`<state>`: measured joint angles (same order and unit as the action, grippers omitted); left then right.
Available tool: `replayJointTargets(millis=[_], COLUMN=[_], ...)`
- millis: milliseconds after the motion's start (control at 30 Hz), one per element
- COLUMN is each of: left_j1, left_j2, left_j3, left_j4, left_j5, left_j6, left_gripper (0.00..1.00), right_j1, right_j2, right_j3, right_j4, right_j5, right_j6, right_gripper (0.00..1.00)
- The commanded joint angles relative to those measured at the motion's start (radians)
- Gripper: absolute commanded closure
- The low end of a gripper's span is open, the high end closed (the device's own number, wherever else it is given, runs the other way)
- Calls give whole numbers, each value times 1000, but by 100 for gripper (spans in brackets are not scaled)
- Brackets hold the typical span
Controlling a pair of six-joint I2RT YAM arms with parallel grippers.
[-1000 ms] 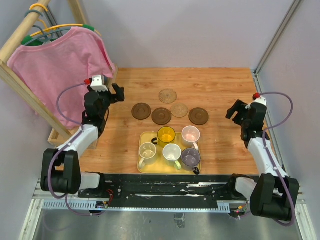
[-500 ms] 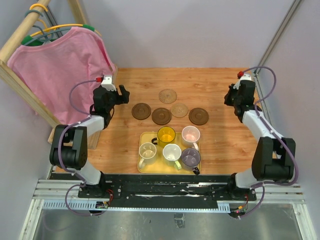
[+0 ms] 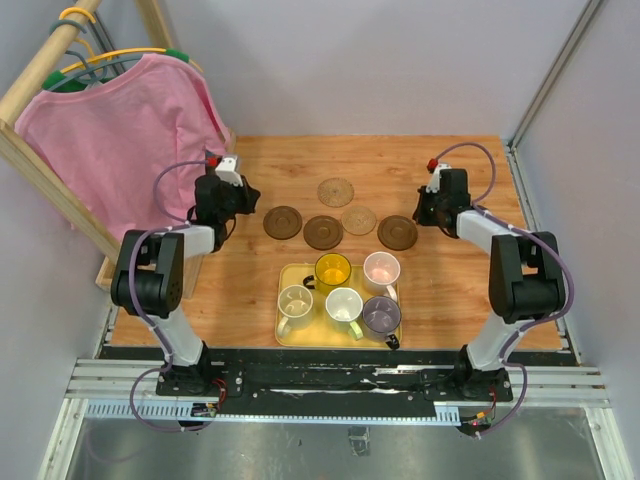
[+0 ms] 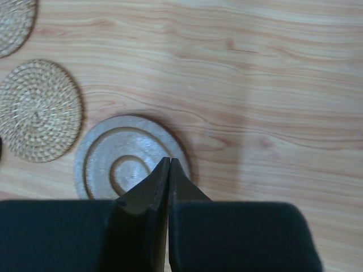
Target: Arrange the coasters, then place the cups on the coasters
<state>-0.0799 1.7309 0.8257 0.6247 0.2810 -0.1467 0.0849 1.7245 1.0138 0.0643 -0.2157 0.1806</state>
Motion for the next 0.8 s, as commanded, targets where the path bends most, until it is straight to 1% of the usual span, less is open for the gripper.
replayJointTargets(millis=[0,100,167,233,300,600,767], left_j1=[6,6,4,-3,-14,-84,-107], left_j2=[32,61,87,107,116,161,203], left_j3=[59,95,148,203,235,320,378], left_j4=[0,-43,-134,-255,-324,-483,-568], left_j5=[117,174,195,185,155,132,123], left_j6=[-4,-11,-7,18,51,172,206], left_gripper=[99,99,99,99,99,100,99], right_j1=[66,89,99,104,108,133,145], right_j2=[14,32,43,52,61,96,104], right_j3=[46,56,60,63,65,86,84], right_j4=[-21,-35,-39,-43,-47,-113,-145], right_j5=[-33,-35,-45,-49,-50,-52,-19], right_j6=[-51,-58,-54,-50,-45,-36,-33], right_gripper=[99,99,99,99,99,99,99])
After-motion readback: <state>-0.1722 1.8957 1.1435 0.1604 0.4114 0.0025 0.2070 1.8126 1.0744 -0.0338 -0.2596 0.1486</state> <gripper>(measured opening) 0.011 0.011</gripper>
